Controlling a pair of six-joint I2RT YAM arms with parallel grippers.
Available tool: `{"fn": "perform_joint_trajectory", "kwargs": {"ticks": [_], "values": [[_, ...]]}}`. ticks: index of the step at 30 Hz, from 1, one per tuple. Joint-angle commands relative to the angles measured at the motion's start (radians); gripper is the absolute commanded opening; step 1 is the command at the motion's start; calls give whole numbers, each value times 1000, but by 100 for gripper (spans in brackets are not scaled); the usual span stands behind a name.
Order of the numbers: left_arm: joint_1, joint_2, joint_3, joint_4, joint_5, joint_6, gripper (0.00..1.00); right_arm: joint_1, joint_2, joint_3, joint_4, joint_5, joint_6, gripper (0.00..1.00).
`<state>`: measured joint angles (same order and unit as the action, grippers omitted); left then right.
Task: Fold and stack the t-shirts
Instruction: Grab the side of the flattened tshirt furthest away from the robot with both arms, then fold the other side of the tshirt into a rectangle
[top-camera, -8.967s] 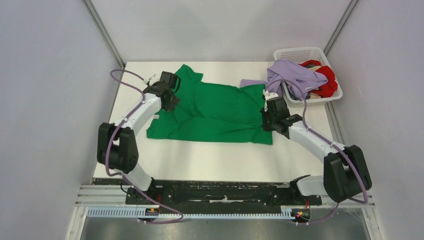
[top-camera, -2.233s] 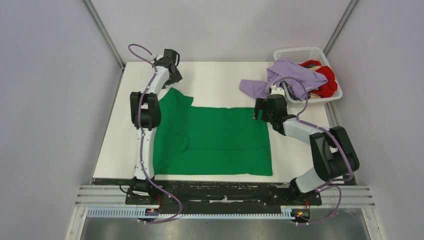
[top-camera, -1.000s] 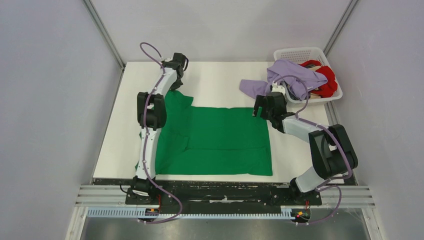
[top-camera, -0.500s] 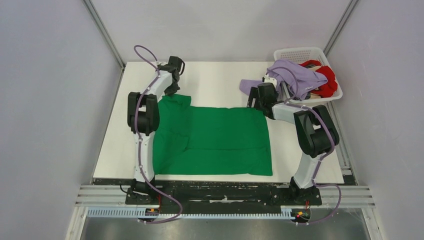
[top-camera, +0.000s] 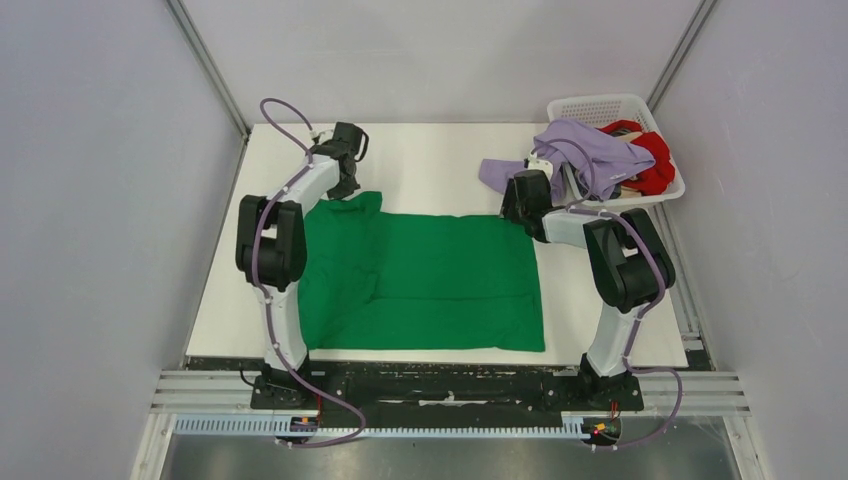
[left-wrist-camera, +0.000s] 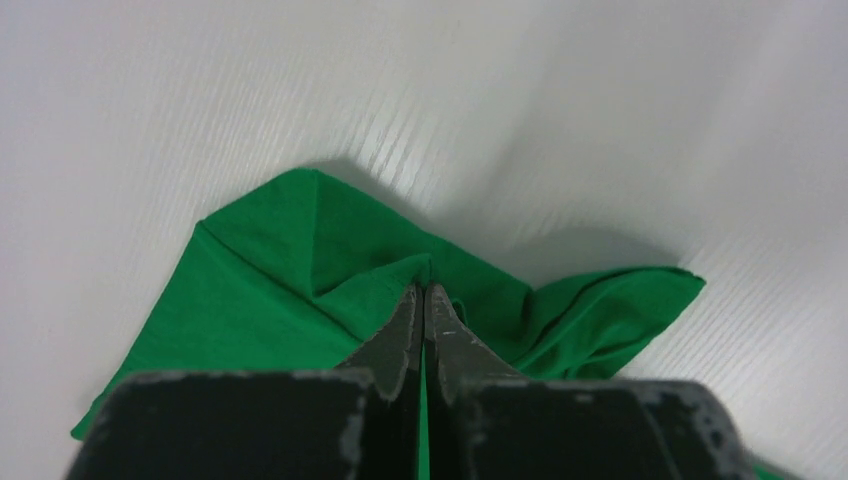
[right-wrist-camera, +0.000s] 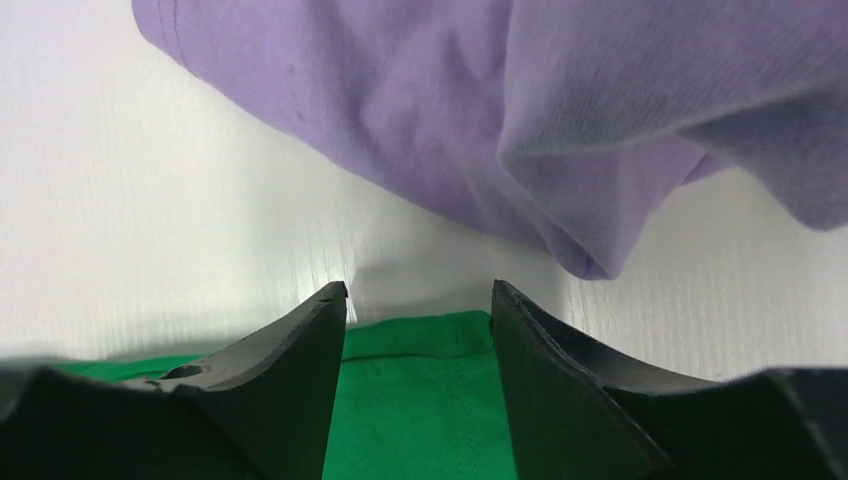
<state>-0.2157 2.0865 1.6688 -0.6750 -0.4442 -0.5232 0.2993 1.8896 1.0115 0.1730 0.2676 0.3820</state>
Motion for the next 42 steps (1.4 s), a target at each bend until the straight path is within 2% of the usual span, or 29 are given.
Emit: {"fn": "perform_joint_trajectory", "kwargs": {"ticks": [1,10,11,14,25,33,42], "values": [[-17,-123,-58,61,-18,46,2,14,-48,-42,-4,15,14,56],[-37,-212,-164,71,-55,46,2,24,-84,-95,-8,48,4,37],[-39,-220,-172,71,-58,45,2,24,-86,-96,-1,50,2,30],[-43,-246,-197,69,-70,44,2,31,-101,-96,22,48,-11,0],[-73,-401,-312,64,-155,45,2,75,-239,-134,10,-20,-137,0],[-104,-615,-479,48,-265,-8,2,105,-387,-236,-37,-8,-168,0],[-141,-858,-673,20,-305,-104,2,140,-546,-328,-107,15,-171,0]]}}
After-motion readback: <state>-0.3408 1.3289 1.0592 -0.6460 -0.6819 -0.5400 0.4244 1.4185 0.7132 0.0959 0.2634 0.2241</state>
